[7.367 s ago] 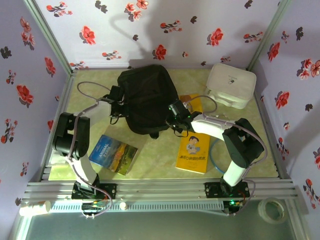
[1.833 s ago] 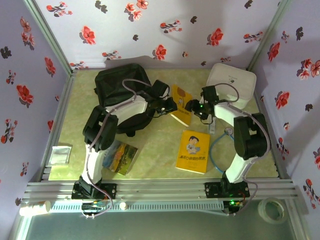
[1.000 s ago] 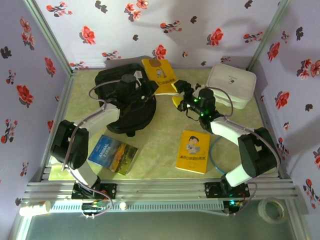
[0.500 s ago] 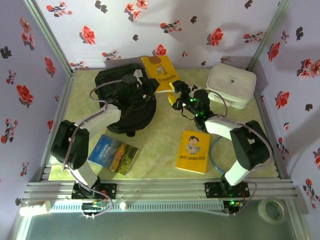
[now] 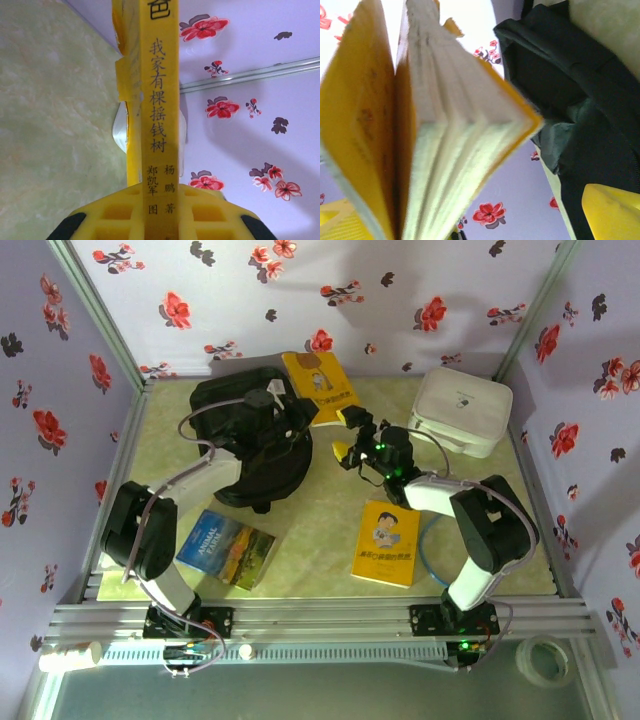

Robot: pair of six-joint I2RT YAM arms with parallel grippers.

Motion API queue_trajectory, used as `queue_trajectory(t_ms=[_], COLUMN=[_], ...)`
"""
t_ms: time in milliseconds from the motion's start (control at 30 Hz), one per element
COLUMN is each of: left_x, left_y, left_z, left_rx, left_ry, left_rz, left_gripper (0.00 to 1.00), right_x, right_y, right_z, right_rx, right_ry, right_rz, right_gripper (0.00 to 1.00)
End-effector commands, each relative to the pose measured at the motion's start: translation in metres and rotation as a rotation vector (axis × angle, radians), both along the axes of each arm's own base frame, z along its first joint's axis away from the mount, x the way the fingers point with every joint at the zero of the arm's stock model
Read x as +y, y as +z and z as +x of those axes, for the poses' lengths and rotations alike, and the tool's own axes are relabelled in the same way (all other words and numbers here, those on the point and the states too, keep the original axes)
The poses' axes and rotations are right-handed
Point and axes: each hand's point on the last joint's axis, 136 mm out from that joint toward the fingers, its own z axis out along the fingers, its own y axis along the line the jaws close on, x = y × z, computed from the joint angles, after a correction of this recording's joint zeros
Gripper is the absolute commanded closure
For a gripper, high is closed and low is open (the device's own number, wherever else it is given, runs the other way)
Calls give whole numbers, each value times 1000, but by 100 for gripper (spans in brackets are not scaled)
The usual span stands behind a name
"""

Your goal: Pack the student bag

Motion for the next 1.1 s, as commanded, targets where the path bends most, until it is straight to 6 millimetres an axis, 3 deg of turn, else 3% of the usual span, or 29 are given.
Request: queue_trajectory(t_ms=[0,133,233,400,700,800,867,900,967,1067], left_x=[1,-3,-3,-1,0,9,21,28,44,80], left_y=[57,57,56,51,33,15,-2,-10,-30,-66], left_z=[-5,-8,-8,-7,-10,-14,-18,-21,-27,-39], left_rx=[-153,-143,-136,-124,-75,-44,-13,-7,14,71], left_ry=[1,-5,-3,5,-12,-11,-4,0,7,12], left_rz=[-65,-87,-90,-81,-7,70,147,207,367,671], left_gripper=[100,100,100,100,98,84,67,53,38,24], right_x=[2,9,9,1,-25,-36,-45,-50,-60,-79], right_y=[21,45,45,48,37,37,36,36,35,33], right_z=[1,14,22,27,13,9,6,4,0,-7], right_rx=[-70,-130,-126,-150,-136,-144,-146,-152,-163,-165], right_ry=[-7,-5,-33,-87,-149,-160,-161,-160,-160,-170], right_rz=[33,64,26,11,-183,-273,-341,-380,-453,-579], right_gripper=[3,11,19,43,84,91,94,95,96,98])
